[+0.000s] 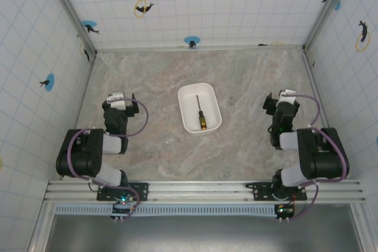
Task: Put the screwdriver in the bin
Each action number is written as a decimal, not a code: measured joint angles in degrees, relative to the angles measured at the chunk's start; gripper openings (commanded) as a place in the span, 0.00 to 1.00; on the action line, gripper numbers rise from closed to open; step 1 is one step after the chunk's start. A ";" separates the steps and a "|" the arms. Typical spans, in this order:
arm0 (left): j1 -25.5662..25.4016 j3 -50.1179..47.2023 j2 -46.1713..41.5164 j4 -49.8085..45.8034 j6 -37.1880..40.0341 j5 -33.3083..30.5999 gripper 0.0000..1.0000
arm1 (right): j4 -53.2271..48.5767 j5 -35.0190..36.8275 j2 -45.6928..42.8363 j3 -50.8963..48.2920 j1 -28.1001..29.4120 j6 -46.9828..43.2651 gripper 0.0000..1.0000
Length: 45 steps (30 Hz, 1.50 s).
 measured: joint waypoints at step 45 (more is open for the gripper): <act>0.00 0.00 0.00 -1.03 -0.15 -0.02 0.98 | -0.37 -0.74 0.00 0.04 -1.01 0.20 0.99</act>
